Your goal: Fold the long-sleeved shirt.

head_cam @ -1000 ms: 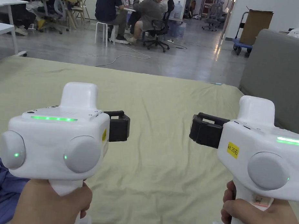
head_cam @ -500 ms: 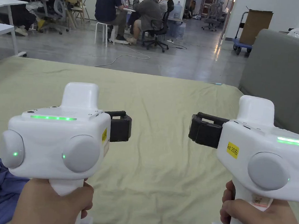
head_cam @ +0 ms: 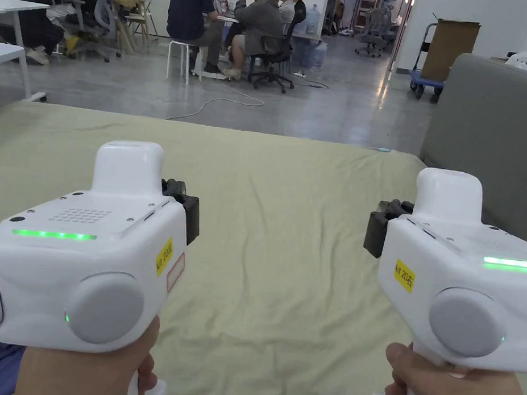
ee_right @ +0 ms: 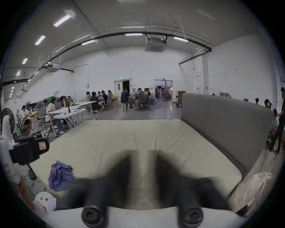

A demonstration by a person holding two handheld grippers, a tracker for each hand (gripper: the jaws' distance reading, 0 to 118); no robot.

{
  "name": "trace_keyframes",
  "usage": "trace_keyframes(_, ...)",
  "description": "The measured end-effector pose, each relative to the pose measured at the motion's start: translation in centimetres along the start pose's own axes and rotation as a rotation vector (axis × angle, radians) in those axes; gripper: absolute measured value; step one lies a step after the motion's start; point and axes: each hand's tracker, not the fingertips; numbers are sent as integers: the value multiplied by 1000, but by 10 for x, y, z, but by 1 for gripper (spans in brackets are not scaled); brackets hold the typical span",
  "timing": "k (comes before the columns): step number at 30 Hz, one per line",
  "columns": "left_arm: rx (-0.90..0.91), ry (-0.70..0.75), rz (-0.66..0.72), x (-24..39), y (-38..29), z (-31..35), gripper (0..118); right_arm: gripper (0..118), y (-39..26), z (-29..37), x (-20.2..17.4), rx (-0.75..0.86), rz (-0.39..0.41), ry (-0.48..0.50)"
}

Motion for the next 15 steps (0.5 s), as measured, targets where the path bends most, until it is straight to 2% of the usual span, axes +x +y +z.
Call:
trace_keyframes(5, -31, 6, -37, 1, -3, -5, 0, 0, -1, 5, 0, 6, -2, -24)
trace_keyframes(8, -49, 12, -16, -6, 0, -5, 0, 0, 3, -1, -2, -1, -10, 3)
trace_keyframes(11, -87, 41, -32, -29, 3, 2, 0, 0, 9, -16, -31, -4, 41, 3)
trace_keyframes(12, -100, 100, -52, -39, 8, 7, 0, 0, 12, -19, -48, 3, 53, 33)
trace_keyframes(13, -103, 142, -58, -52, 9, 14, 0, 0, 16, -21, -66, 4, 54, 106)
trace_keyframes(15, -131, 214, -6, -92, 14, 33, 0, 0, 22, -23, -114, 0, 57, 304)
